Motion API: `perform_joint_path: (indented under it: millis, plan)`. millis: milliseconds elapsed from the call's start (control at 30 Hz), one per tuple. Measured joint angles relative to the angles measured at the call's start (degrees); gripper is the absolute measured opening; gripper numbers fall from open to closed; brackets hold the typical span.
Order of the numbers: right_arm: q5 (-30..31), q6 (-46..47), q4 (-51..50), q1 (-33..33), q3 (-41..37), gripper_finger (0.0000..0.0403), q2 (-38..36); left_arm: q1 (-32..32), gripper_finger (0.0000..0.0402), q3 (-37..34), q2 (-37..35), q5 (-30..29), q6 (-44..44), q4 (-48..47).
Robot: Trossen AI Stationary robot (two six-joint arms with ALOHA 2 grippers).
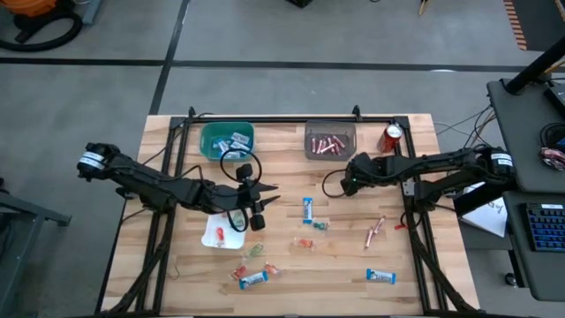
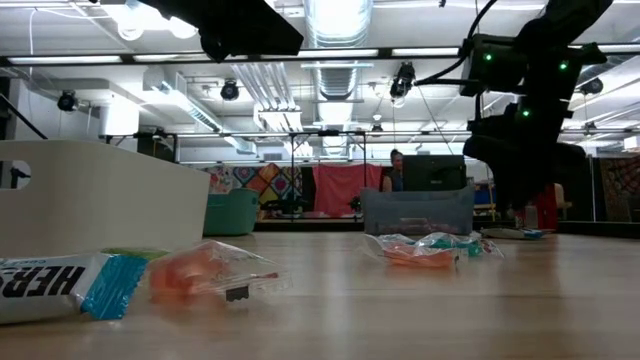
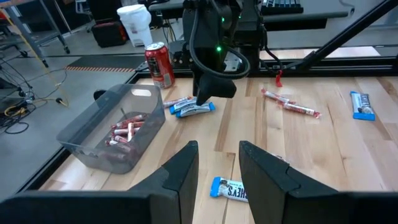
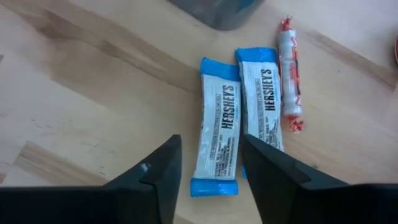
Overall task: Sort candy
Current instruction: Put the white chocolate bar into the green bin
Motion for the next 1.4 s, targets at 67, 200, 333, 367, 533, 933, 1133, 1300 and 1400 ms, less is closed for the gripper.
perform_joint_path:
  millis: [67,200,333,367,533,933,1133,1300,1400]
  plan:
    - [0.1,0.0,0.3,0.0,0.0,0.0175,0.0,0.0,0.0100,0.0,0.0,0.0,0.0,0.0]
    - [0.8,0.0,1.0,0.1,-0.2,0.0182,0.0,0.0,0.0100,0.0,0.0,0.0,0.0,0.0]
    - [1.5,0.0,1.2,0.1,-0.8,0.0183,0.0,0.0,0.0100,0.0,0.0,0.0,0.0,0.0]
    - [1.5,0.0,1.4,0.1,-1.1,0.0183,0.0,0.0,0.0100,0.0,0.0,0.0,0.0,0.0]
    - [1.4,0.0,4.3,0.1,-3.7,0.0183,0.0,0.0,0.0100,0.0,0.0,0.0,0.0,0.0]
    - [2.0,-0.6,9.6,0.1,-7.0,0.0183,6.3,0.0,0.0100,-0.1,0.0,0.0,0.0,0.4]
    - [0.3,-0.5,11.7,0.2,-7.1,0.0166,9.8,0.0,0.0100,-0.1,0.0,0.0,0.0,0.4]
    - [-0.8,-0.3,11.7,0.2,-7.1,0.0104,9.6,0.0,0.0100,-0.1,0.0,0.0,-0.3,0.4]
    - [-1.0,-0.8,11.4,0.2,-7.2,0.0068,8.4,0.0,0.0100,-0.1,0.0,0.0,-0.7,1.4]
